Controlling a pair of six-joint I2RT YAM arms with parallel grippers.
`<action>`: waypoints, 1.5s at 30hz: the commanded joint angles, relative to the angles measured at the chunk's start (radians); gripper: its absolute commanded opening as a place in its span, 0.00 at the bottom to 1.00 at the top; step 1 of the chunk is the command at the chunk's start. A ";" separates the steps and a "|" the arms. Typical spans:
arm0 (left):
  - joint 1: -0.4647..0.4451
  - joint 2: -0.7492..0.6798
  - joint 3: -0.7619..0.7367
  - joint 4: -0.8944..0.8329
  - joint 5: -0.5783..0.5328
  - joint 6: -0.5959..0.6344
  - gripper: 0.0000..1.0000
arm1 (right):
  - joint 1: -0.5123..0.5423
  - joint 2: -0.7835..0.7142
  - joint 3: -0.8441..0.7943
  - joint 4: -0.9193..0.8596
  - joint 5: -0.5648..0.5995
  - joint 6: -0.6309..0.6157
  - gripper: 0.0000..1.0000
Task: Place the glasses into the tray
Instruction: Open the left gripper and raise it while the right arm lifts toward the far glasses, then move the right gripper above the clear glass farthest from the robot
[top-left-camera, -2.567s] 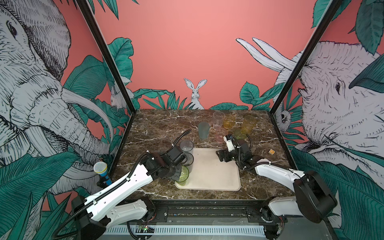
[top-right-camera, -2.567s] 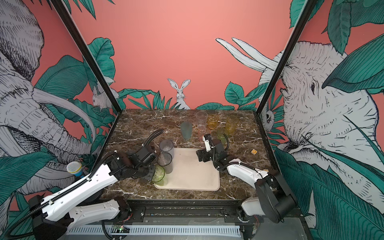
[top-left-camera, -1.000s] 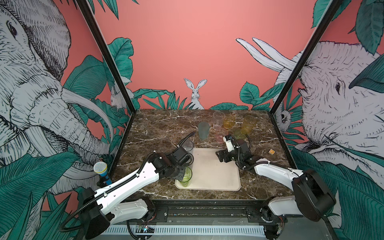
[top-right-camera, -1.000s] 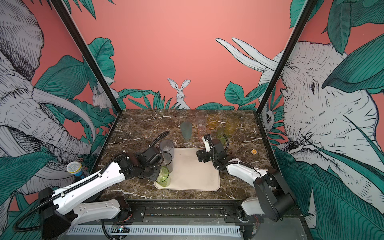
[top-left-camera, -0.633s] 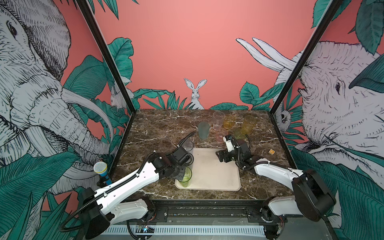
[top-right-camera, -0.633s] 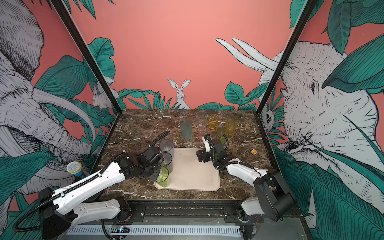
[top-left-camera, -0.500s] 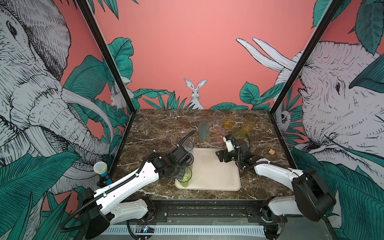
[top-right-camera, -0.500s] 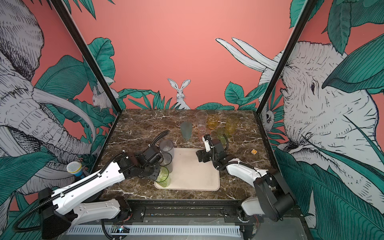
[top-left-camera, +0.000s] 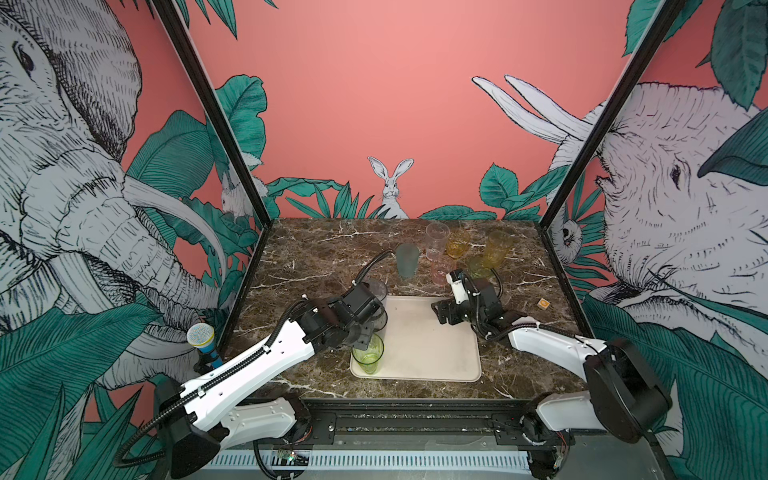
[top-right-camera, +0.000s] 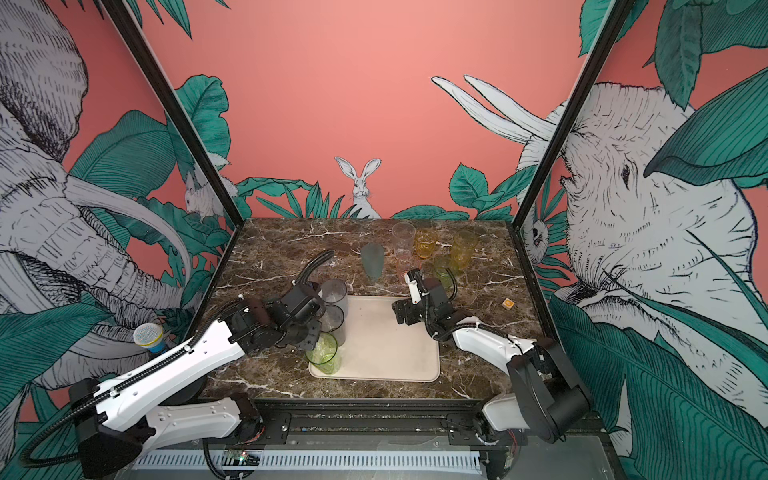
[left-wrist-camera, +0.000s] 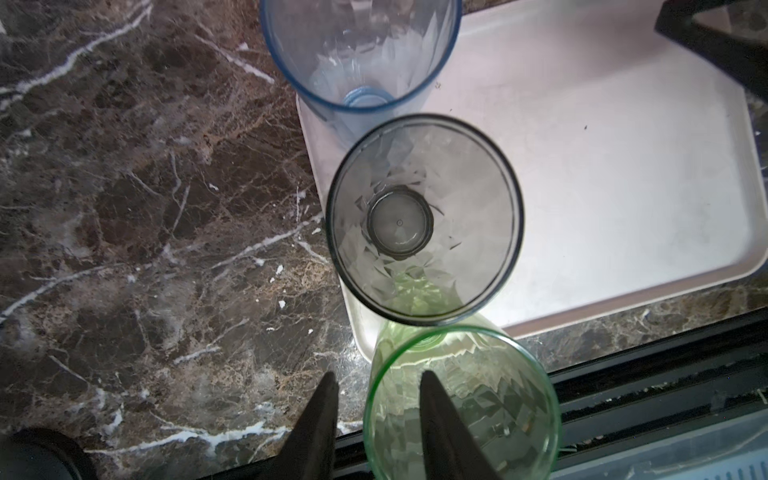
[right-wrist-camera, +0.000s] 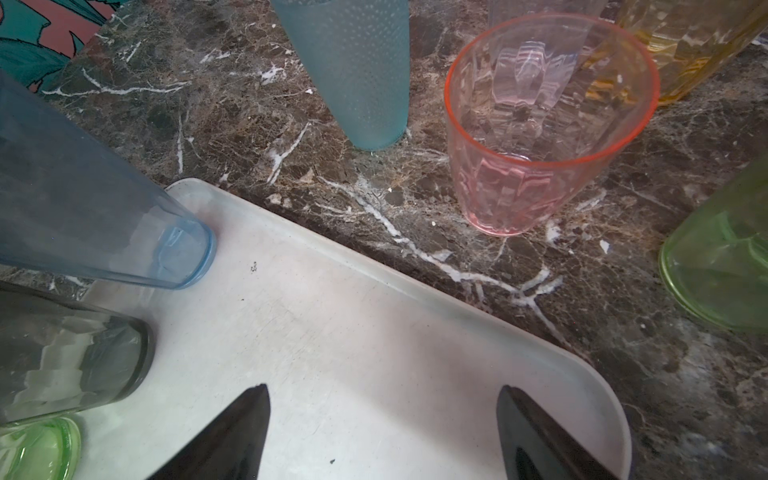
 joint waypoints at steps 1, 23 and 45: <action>0.019 0.011 0.045 -0.011 -0.034 0.027 0.39 | 0.006 -0.017 0.020 0.019 -0.005 -0.006 0.88; 0.262 0.002 0.091 0.127 -0.059 0.118 0.68 | 0.005 -0.096 0.324 -0.365 0.055 0.097 0.87; 0.274 -0.258 -0.129 0.188 -0.158 0.106 0.99 | 0.009 0.187 0.921 -0.735 0.202 0.077 0.87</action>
